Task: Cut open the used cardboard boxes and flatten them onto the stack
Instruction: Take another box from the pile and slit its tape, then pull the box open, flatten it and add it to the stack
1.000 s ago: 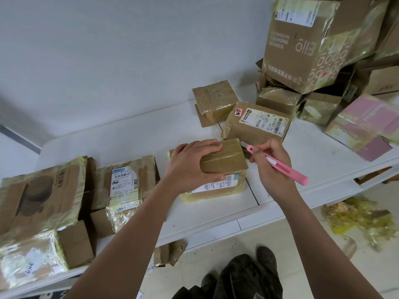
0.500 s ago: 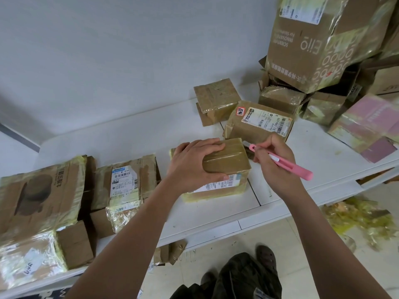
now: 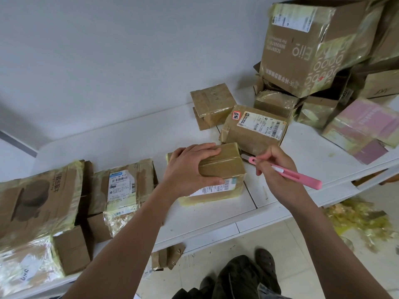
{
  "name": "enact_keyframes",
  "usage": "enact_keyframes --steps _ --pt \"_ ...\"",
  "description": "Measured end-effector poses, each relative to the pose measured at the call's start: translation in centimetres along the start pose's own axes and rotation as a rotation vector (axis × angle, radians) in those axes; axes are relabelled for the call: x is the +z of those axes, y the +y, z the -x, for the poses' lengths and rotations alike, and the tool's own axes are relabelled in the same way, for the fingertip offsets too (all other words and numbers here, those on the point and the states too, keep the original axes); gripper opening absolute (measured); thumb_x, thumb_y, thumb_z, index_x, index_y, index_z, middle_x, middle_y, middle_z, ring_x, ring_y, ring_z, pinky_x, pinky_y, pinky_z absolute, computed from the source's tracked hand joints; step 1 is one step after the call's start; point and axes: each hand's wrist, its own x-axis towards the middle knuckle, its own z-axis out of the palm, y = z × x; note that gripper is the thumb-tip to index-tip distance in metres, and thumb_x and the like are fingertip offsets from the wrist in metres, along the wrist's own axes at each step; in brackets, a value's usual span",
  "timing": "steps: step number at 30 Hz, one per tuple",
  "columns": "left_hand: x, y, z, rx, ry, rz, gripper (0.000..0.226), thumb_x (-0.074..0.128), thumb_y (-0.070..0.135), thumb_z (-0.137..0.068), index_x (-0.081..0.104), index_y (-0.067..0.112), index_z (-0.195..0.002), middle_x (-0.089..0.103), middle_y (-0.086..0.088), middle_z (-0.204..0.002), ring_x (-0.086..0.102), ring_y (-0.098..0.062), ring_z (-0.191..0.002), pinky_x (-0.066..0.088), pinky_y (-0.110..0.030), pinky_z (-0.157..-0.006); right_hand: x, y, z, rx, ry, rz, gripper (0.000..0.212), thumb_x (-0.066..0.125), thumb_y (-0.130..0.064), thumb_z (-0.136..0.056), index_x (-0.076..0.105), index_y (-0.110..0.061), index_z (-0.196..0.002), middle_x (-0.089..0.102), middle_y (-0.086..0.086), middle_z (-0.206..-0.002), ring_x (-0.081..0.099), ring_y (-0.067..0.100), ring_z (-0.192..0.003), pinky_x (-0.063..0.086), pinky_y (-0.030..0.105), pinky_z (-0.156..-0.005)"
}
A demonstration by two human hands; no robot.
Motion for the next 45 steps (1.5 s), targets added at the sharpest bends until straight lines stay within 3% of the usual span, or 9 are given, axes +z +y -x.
enact_keyframes --steps 11,15,20,23,27,34,38,41,45 --pt "0.2 -0.4 0.2 -0.013 -0.009 0.015 0.079 0.078 0.062 -0.066 0.047 0.048 -0.137 0.032 0.043 -0.133 0.0 0.041 -0.107 0.007 -0.023 -0.105 -0.8 0.0 2.0 0.02 -0.044 0.04 0.021 0.059 -0.019 -0.09 0.049 -0.026 -0.073 0.062 -0.001 -0.067 0.058 0.021 -0.069 0.044 0.027 -0.061" --pt "0.1 -0.4 0.1 -0.028 -0.011 0.031 0.079 0.078 0.062 -0.064 0.047 0.049 -0.136 0.032 0.043 -0.131 0.0 0.042 -0.106 0.008 -0.025 -0.105 -1.5 -0.1 2.3 0.0 -0.105 0.063 0.031 0.059 -0.005 -0.093 0.05 -0.026 -0.072 0.061 -0.002 -0.065 0.054 0.008 -0.065 0.041 0.016 -0.056" --pt "0.0 0.2 -0.9 -0.18 0.157 -0.015 0.079 0.069 0.068 -0.072 0.042 0.043 -0.142 0.035 0.028 -0.146 0.03 0.007 -0.128 0.01 -0.024 -0.102 -2.5 -0.3 2.5 -0.035 0.141 -0.113 0.012 0.059 -0.014 -0.086 0.052 -0.017 -0.076 0.058 -0.001 -0.066 0.055 0.012 -0.064 0.044 0.017 -0.06" --pt "-0.2 0.4 -1.7 -0.272 0.129 -0.103 0.077 0.052 0.076 -0.078 0.037 0.043 -0.146 0.034 0.022 -0.15 0.033 -0.01 -0.134 0.018 -0.029 -0.097 -3.2 1.6 2.1 0.032 0.292 0.174 0.011 0.054 -0.013 -0.092 0.047 -0.021 -0.096 0.058 -0.005 -0.066 0.054 0.012 -0.059 0.045 0.03 -0.055" --pt "-0.3 0.4 -1.9 -0.4 0.046 -0.101 0.069 0.045 0.073 -0.084 0.03 0.049 -0.147 0.051 0.006 -0.138 0.041 -0.026 -0.128 0.029 -0.038 -0.103 -3.1 5.3 1.5 0.174 0.227 0.731 0.017 0.056 -0.001 -0.087 0.061 -0.008 -0.101 0.059 0.005 -0.076 0.06 0.033 -0.079 0.045 0.035 -0.058" --pt "-1.6 0.0 -0.9 -0.51 0.135 -0.056 0.07 0.054 0.068 -0.084 0.038 0.039 -0.146 0.059 0.006 -0.132 0.054 -0.023 -0.121 0.044 -0.037 -0.089 -1.0 7.5 -0.1 0.441 0.049 0.911 0.033 0.05 -0.004 -0.092 0.057 -0.002 -0.124 0.058 0.017 -0.114 0.051 0.034 -0.114 0.05 0.043 -0.085" --pt "-2.6 -1.1 0.2 -0.599 0.154 -0.053 0.071 0.053 0.068 -0.086 0.037 0.037 -0.148 0.059 0.002 -0.132 0.056 -0.025 -0.118 0.047 -0.037 -0.087 0.4 5.3 0.0 0.412 0.027 0.9 0.035 0.052 -0.012 -0.094 0.053 -0.008 -0.129 0.062 0.013 -0.114 0.056 0.031 -0.111 0.05 0.041 -0.086" --pt "-3.1 -2.1 0.8 -0.617 0.14 0.086 0.072 0.057 0.063 -0.087 0.033 0.038 -0.15 0.061 0.001 -0.128 0.058 -0.023 -0.113 0.05 -0.045 -0.095 3.1 2.0 -0.7 0.087 -0.044 0.569 0.02 0.057 -0.008 -0.094 0.066 -0.006 -0.111 0.067 0.008 -0.095 0.064 0.023 -0.087 0.054 0.037 -0.083" --pt "-3.0 -2.7 1.0 -0.723 0.118 0.244 0.085 0.059 0.067 -0.083 0.029 0.028 -0.152 0.055 -0.004 -0.138 0.056 -0.027 -0.121 0.046 -0.047 -0.102 7.7 -2.5 -2.2 0.009 -0.222 0.248 0.041 0.052 -0.013 -0.1 0.051 -0.013 -0.141 0.06 0.0 -0.114 0.061 0.008 -0.094 0.044 0.004 -0.078"
